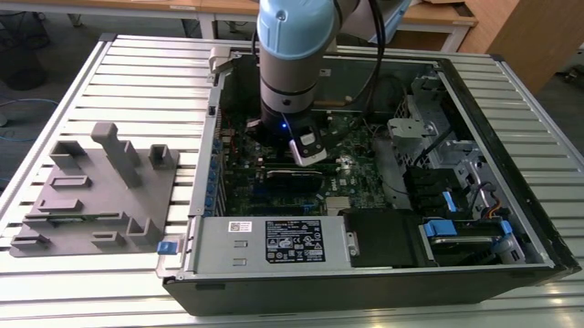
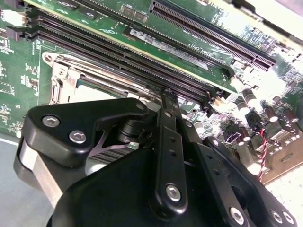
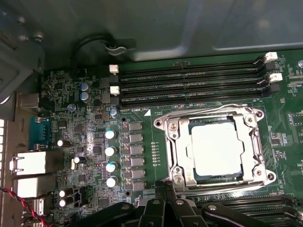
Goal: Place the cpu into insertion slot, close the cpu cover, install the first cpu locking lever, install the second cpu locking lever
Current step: 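Install the second cpu locking lever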
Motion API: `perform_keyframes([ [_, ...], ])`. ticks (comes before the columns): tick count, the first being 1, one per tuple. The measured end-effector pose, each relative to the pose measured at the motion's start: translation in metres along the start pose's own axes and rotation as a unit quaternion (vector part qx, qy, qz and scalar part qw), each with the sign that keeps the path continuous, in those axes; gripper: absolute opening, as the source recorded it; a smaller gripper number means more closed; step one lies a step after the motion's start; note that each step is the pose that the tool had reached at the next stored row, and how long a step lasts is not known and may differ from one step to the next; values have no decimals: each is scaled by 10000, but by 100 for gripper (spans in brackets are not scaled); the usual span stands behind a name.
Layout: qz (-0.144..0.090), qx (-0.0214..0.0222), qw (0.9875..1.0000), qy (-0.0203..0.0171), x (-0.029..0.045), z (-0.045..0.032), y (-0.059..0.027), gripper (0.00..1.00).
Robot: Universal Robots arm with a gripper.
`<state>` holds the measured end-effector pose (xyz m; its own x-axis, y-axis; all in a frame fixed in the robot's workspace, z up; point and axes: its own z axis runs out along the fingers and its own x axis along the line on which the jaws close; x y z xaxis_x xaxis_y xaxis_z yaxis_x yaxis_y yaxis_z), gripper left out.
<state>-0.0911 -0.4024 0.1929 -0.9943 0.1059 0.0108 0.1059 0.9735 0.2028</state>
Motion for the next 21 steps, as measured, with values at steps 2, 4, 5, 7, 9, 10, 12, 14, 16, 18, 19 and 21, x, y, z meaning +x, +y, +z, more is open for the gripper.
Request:
perform_keyframes([
  [2, 0, -1, 10000, 0, 8, 7, -2, 11],
  [4, 0, -1, 10000, 0, 14, 12, -4, 11],
  [5, 0, 0, 10000, 0, 15, 13, -4, 11],
  [7, 0, -1, 10000, 0, 16, 13, -4, 11],
  [9, 0, -1, 10000, 0, 16, 14, -4, 11],
  [10, 0, -1, 10000, 0, 16, 14, -4, 11],
  [12, 0, -1, 10000, 0, 16, 14, -4, 11],
  [14, 0, -2, 10000, -1, 16, 1, -1, 11],
  [16, 0, -2, 10000, -1, 16, -32, 6, 11],
  [18, 0, -2, 10000, -1, 17, -69, 13, 11],
  [19, 0, -1, 10000, 0, 17, -87, 17, 11],
  [21, 0, -1, 10000, 0, 18, -134, 27, 11],
])
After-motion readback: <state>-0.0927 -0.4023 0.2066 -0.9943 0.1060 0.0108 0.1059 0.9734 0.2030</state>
